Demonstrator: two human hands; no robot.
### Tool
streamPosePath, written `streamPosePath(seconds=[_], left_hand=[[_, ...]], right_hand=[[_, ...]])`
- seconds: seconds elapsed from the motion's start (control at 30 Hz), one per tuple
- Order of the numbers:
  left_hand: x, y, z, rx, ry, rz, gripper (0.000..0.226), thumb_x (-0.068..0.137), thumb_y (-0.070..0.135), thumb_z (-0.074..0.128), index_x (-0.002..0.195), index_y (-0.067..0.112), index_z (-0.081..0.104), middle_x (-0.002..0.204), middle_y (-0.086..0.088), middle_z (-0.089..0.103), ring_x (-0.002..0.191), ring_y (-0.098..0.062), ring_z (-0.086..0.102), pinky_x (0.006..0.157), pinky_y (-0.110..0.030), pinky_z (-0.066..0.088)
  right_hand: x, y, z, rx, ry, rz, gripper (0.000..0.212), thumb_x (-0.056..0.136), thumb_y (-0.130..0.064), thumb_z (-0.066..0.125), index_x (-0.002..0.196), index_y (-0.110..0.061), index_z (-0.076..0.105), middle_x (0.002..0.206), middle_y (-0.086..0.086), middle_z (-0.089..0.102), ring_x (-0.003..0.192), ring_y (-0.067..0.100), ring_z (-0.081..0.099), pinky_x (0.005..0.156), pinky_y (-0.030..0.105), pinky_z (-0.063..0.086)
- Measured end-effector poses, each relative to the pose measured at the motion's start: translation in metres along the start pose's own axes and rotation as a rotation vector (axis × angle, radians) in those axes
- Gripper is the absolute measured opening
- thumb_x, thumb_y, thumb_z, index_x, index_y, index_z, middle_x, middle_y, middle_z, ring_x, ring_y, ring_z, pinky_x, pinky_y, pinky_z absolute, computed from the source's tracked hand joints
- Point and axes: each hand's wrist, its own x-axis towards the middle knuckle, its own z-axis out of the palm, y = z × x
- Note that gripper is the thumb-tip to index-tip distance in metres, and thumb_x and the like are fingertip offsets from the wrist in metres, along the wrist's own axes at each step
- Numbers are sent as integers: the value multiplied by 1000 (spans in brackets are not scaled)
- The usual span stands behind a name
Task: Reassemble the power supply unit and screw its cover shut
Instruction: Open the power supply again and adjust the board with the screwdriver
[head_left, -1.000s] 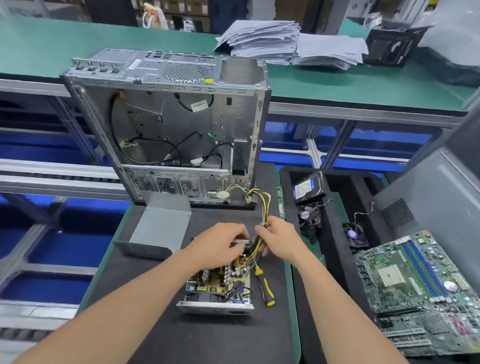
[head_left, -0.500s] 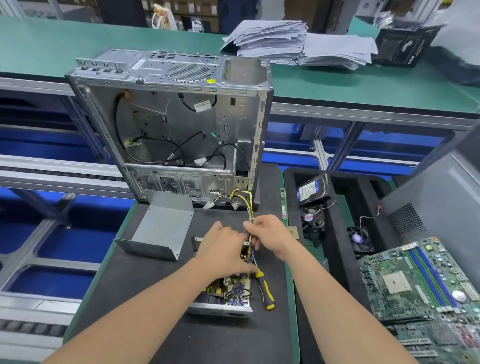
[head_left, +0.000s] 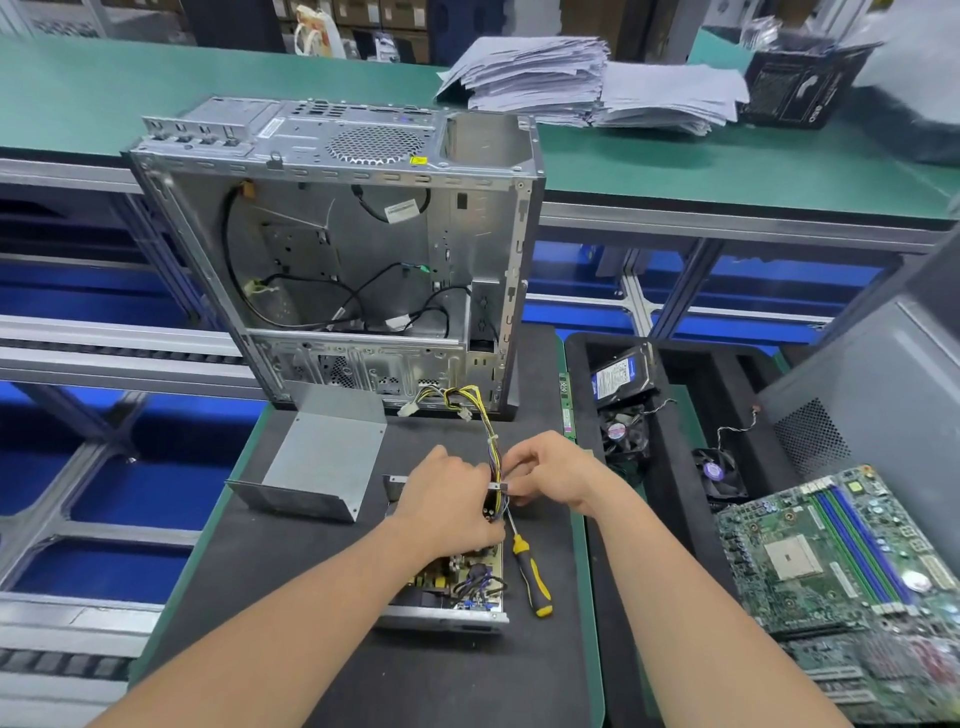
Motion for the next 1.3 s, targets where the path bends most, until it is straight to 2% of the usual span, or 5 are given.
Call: streamPosePath(seconds=[0.17, 0.47, 0.6, 0.83, 1.3], left_hand=[[0, 2, 2, 19, 23, -49, 64, 76, 84, 36, 79, 22, 52, 69, -1, 64, 70, -24, 61, 82, -42, 35], [-7, 2, -1, -118, 111, -81, 44, 86, 60, 50, 104, 21, 41, 61, 6, 50, 65, -23, 43, 67, -36, 27], [-10, 2, -1, -141, 146, 10, 38, 90, 55, 49, 110, 27, 34, 70, 4, 63, 68, -25, 60, 75, -39, 40], [-6, 0, -8, -282, 40, -62, 34, 94, 59, 51, 99, 32, 30, 62, 10, 46, 70, -25, 51, 82, -39, 41], [0, -15, -23, -605, -97, -127, 46, 89, 42, 49, 126, 28, 73, 117, -5, 60, 117, -29, 55, 106, -42, 37]], right_hand=[[0, -2, 6, 166, 49, 85, 26, 89, 16, 64, 89, -7, 78, 83, 13, 73, 78, 22, 65, 73, 30, 58], [-7, 17, 19, 269, 157, 12, 25, 86, 16, 70, 94, -8, 75, 80, 10, 73, 75, 17, 66, 77, 27, 55], [-12, 23, 24, 227, 223, -14, 16, 88, 6, 76, 97, -6, 73, 68, -1, 71, 71, 13, 65, 85, 32, 54], [-24, 20, 32, 245, 304, -13, 21, 94, 8, 67, 111, -1, 75, 104, 13, 78, 94, 17, 68, 96, 34, 56], [-55, 9, 31, 219, 427, -6, 26, 98, 3, 60, 120, -4, 71, 104, 15, 78, 100, 25, 75, 94, 34, 61]])
